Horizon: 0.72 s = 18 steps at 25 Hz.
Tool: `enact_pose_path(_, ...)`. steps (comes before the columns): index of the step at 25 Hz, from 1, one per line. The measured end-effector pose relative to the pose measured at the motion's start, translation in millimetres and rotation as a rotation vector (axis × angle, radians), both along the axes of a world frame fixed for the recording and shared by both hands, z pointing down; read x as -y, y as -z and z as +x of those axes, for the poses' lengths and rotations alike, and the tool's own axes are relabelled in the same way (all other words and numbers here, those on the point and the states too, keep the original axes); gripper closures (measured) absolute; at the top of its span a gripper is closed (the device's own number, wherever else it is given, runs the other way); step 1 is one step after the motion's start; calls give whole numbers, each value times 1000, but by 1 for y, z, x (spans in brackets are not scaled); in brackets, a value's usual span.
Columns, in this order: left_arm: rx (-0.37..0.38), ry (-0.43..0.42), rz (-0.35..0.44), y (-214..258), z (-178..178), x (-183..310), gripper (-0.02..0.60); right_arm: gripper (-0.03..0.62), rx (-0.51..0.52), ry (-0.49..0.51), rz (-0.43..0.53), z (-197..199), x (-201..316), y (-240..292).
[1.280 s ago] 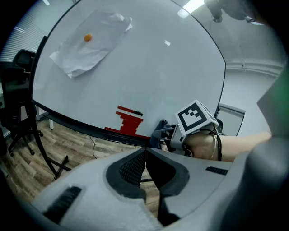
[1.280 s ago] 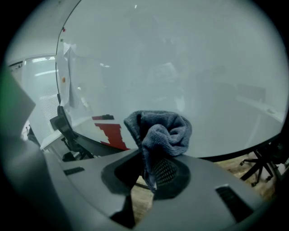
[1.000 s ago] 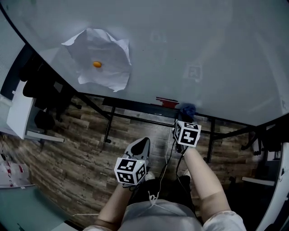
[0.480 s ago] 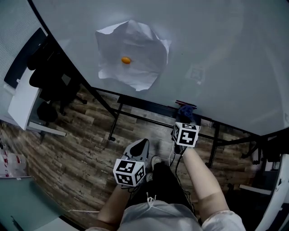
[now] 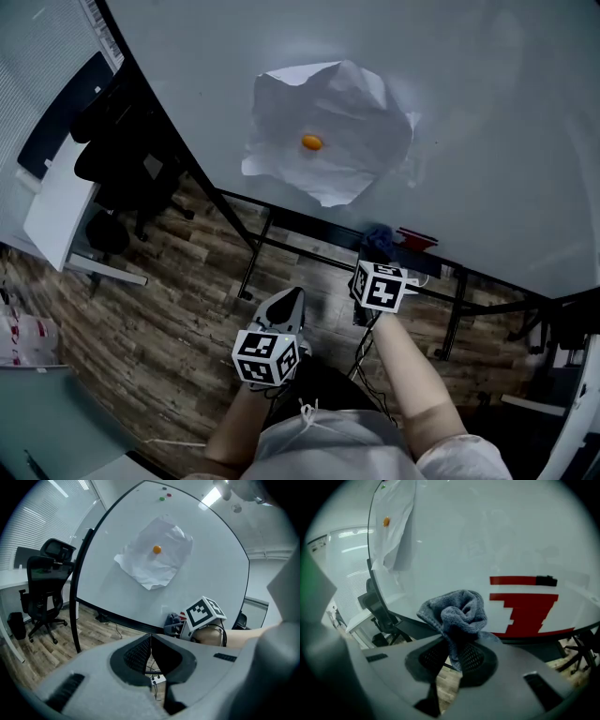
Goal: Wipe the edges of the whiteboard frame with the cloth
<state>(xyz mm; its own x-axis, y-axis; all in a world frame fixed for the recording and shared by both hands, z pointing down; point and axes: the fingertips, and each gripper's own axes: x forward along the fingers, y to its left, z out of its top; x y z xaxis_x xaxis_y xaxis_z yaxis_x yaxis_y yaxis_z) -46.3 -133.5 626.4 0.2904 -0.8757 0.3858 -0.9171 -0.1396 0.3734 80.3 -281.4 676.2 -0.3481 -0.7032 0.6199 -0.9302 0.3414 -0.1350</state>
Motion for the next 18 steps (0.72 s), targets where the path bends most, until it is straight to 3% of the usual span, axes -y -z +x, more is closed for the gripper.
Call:
enact_pose_path(8, -19, 1, 27, 18, -55, 26, 563, 536, -2, -28, -15, -41, 1, -4)
enact_pose_path(18, -30, -6, 33, 30, -95, 41, 563, 536, 28, -10, -51, -80, -4, -2)
